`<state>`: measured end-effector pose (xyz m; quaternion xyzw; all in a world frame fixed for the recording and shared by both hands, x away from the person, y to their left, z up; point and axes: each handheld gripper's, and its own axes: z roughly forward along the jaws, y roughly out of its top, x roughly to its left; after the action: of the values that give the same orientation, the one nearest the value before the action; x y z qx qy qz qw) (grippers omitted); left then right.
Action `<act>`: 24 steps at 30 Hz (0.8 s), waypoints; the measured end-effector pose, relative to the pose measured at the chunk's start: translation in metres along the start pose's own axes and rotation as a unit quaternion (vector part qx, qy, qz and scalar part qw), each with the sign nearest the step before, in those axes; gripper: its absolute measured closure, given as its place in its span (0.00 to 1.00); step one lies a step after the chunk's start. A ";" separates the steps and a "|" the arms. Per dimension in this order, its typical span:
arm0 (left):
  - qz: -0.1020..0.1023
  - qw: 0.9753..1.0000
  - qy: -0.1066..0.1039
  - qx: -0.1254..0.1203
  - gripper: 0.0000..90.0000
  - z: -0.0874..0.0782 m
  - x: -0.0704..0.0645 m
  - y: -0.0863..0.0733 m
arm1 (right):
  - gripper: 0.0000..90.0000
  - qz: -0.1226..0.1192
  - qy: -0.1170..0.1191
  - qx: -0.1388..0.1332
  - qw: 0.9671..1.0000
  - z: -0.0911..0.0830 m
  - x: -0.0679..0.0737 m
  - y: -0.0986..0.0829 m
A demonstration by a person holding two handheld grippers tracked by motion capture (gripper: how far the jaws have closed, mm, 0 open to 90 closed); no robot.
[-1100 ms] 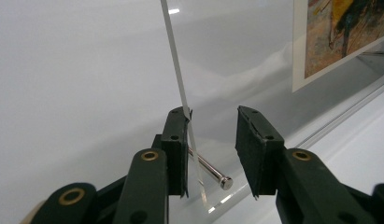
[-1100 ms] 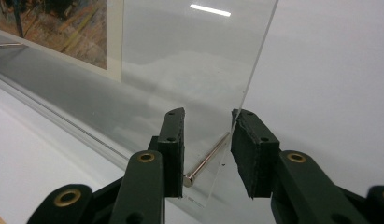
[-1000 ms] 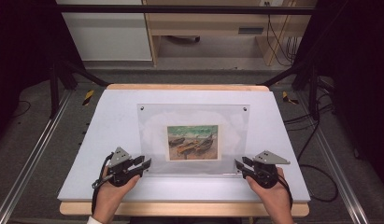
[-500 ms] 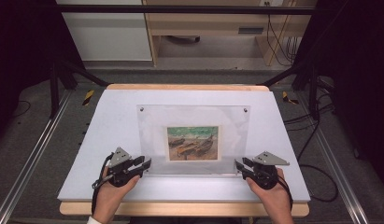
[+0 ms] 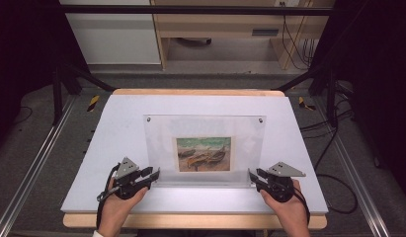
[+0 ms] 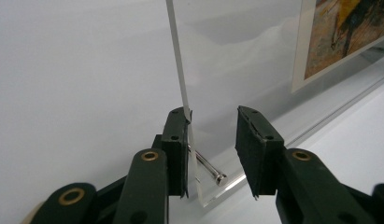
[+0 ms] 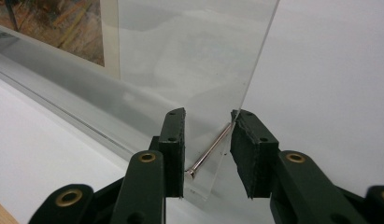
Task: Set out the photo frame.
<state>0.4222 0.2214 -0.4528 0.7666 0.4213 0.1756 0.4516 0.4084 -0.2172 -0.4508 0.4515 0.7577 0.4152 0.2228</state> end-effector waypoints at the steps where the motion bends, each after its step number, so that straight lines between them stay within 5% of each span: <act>1: 0.000 1.000 0.000 0.000 0.71 0.000 0.000 0.000 | 0.73 -0.001 -0.001 0.000 1.000 0.000 0.000 0.000; 24: 0.002 1.000 -0.001 0.007 0.70 -0.001 -0.003 -0.002 | 0.72 -0.002 0.001 0.007 1.000 -0.002 0.003 -0.003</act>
<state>0.4188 0.2203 -0.4540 0.7709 0.4207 0.1725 0.4462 0.4041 -0.2165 -0.4522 0.4509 0.7618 0.4097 0.2203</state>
